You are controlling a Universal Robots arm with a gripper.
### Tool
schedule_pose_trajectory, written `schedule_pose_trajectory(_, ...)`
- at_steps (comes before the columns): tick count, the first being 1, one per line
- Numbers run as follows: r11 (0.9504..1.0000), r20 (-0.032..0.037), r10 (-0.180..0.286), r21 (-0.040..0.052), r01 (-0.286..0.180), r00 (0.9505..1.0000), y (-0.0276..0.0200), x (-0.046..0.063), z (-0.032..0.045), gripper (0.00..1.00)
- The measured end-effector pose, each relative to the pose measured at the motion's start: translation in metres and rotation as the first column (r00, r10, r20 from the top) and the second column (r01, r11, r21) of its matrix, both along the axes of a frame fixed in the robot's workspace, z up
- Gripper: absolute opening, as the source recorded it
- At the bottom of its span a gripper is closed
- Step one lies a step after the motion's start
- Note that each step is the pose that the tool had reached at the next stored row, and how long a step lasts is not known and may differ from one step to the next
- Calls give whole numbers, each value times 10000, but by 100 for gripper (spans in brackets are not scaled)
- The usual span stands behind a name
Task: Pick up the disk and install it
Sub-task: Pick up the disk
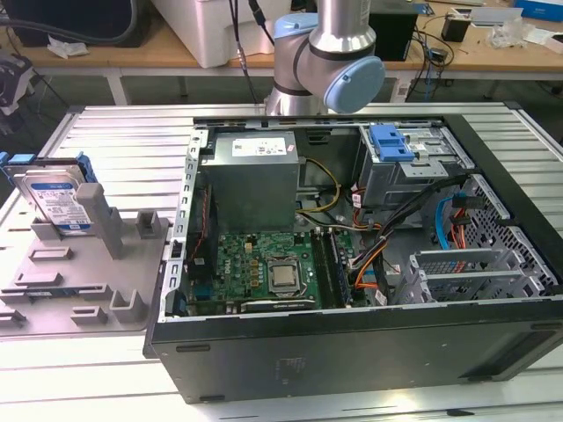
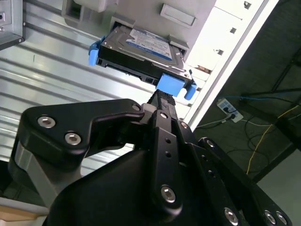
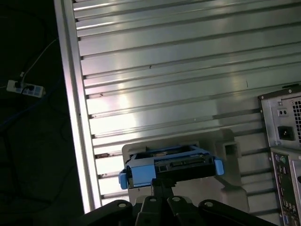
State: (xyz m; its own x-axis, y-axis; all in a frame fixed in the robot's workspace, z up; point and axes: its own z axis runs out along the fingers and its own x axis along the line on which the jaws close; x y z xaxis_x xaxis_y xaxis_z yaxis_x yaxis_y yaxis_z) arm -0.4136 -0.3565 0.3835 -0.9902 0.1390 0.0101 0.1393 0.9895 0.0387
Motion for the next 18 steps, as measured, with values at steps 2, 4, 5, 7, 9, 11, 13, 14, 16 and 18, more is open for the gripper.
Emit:
schedule_pose_trajectory(2,9994,-1,351,1,-351,9994,1,1,-1,11)
schedule_pose_trajectory(4,9970,-1,775,1,-775,9970,1,0,-1,11)
schedule_pose_trajectory(5,9953,-1,971,1,-971,9953,1,0,-1,11)
schedule_pose_trajectory(7,9903,-2,1387,1,-1387,9903,1,0,-1,11)
schedule_pose_trajectory(9,9824,-1,1866,1,-1866,9824,1,0,-1,11)
schedule_pose_trajectory(11,9722,-1,2341,1,-2341,9722,1,1,-1,11)
schedule_pose_trajectory(13,9618,-2,2736,1,-2736,9618,1,0,-1,11)
schedule_pose_trajectory(14,9565,-1,2918,1,-2918,9565,1,0,-1,11)
schedule_pose_trajectory(16,9452,-1,3266,1,-3266,9452,1,0,-1,17)
schedule_pose_trajectory(18,9290,-3,3700,2,-3700,9290,1,0,-1,24)
